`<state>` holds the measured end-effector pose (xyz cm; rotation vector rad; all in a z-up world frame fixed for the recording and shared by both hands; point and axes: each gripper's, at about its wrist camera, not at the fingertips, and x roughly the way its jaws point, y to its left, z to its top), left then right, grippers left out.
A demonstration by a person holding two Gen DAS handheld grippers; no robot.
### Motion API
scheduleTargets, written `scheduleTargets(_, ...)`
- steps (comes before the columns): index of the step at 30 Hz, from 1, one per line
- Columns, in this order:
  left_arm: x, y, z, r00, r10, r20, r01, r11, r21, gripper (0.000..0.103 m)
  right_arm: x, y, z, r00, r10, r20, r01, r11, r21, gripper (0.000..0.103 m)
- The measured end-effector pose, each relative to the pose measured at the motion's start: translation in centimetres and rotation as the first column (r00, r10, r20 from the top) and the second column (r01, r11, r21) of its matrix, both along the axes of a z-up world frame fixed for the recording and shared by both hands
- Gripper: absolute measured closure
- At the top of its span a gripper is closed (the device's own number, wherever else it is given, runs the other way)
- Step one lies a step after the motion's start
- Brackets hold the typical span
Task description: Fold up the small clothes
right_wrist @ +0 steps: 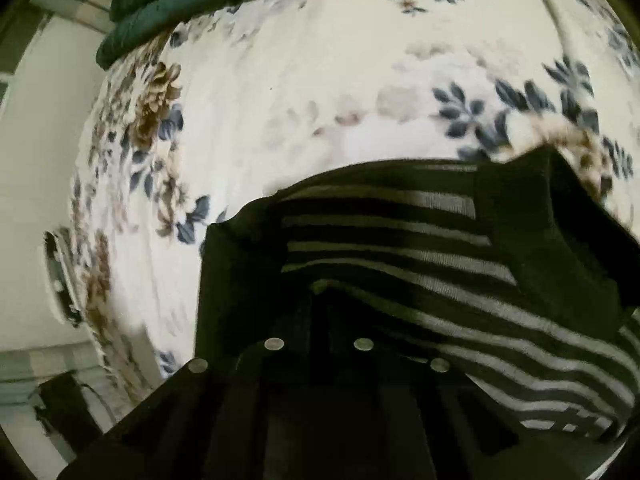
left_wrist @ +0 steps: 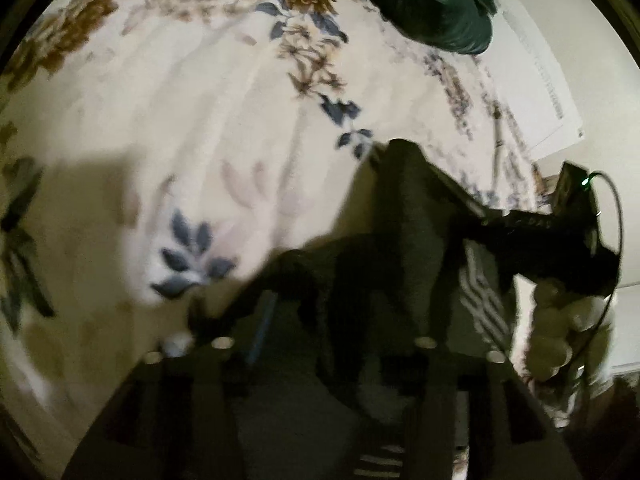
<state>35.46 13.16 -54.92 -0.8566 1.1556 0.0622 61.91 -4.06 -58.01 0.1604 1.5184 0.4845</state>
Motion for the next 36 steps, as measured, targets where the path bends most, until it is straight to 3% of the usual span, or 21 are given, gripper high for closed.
scheduleTargets(3,1.1,-0.7,-0.6,1.000,-0.008,-0.004,0.007,0.998,-0.055,0.055,-0.1,-0.8,0.2,0.999,-0.039,-0.006,0.039,0.999,0.016,0.098)
scheduleTargets(4,1.6,-0.9,-0.9,1.000,-0.010,-0.011,0.009,0.998,-0.060,0.055,0.0,-1.1,0.4,0.999,-0.053,0.005,0.053,0.999,0.004,0.103)
scheduleTargets(7,2.6,-1.4,-1.9,1.000,-0.016,-0.015,0.016,0.999,-0.035,0.056,0.5,-2.8,1.0,0.994,-0.109,0.017,0.108,0.994,0.015,0.103)
scheduleTargets(9,2.7,-1.5,-2.1,1.000,-0.021,-0.003,0.021,1.000,-0.019,0.071,0.8,-3.1,1.3,0.996,-0.091,0.012,0.091,0.995,0.038,0.103)
scheduleTargets(10,2.6,-1.7,-1.9,0.999,-0.032,0.006,0.032,0.999,0.003,0.089,0.8,-2.8,1.6,0.998,-0.057,0.005,0.057,0.997,0.060,0.103)
scheduleTargets(12,2.1,-1.8,-1.4,0.999,-0.046,0.022,0.045,0.998,0.045,0.092,1.0,-1.6,1.8,1.000,-0.010,-0.023,0.012,0.996,0.093,0.102)
scheduleTargets(13,1.7,-1.8,-1.2,0.999,-0.041,0.030,0.039,0.998,0.052,0.094,1.1,-1.0,1.9,0.999,0.014,-0.030,-0.011,0.995,0.102,0.095)
scheduleTargets(14,1.5,-1.7,-1.1,0.999,-0.035,0.033,0.034,0.998,0.054,0.094,1.2,-0.3,1.9,0.999,0.033,-0.029,-0.030,0.994,0.106,0.078)
scheduleTargets(16,0.8,-1.5,-1.0,0.999,-0.021,0.039,0.019,0.998,0.053,0.098,1.4,1.3,1.6,0.998,0.062,-0.026,-0.059,0.992,0.113,0.055)
scheduleTargets(17,0.7,-1.5,-1.0,0.999,-0.018,0.038,0.016,0.998,0.058,0.100,1.6,2.1,1.2,0.996,0.081,-0.039,-0.076,0.990,0.117,0.054)
scheduleTargets(21,0.4,-1.3,-0.9,0.999,-0.014,0.042,0.012,0.998,0.067,0.101,1.6,5.3,-1.4,0.981,0.171,-0.087,-0.168,0.985,0.050,0.056)
scheduleTargets(23,0.3,-1.2,-0.7,0.999,-0.015,0.049,0.011,0.997,0.070,0.101,1.3,6.1,-1.2,0.981,0.189,-0.038,-0.190,0.982,-0.014,0.100)
scheduleTargets(29,-1.1,-0.2,-2.0,0.999,0.035,0.012,-0.036,0.996,0.085,0.103,3.2,2.3,1.6,0.997,-0.036,0.072,0.037,0.999,-0.007,0.101)
scheduleTargets(32,-1.8,0.7,-3.0,0.998,0.059,-0.001,-0.059,0.998,0.032,0.103,4.6,1.4,0.4,0.999,-0.040,-0.020,0.040,0.999,0.016,0.101)
scheduleTargets(33,-1.8,1.0,-3.0,0.998,0.062,0.000,-0.062,0.998,0.012,0.103,4.8,1.5,0.2,0.999,-0.030,-0.023,0.030,0.999,-0.019,0.100)
scheduleTargets(36,-1.4,1.3,-3.0,0.998,0.059,-0.001,-0.059,0.997,-0.052,0.099,4.8,1.3,-0.3,0.998,-0.019,-0.063,0.017,1.000,-0.025,0.087)
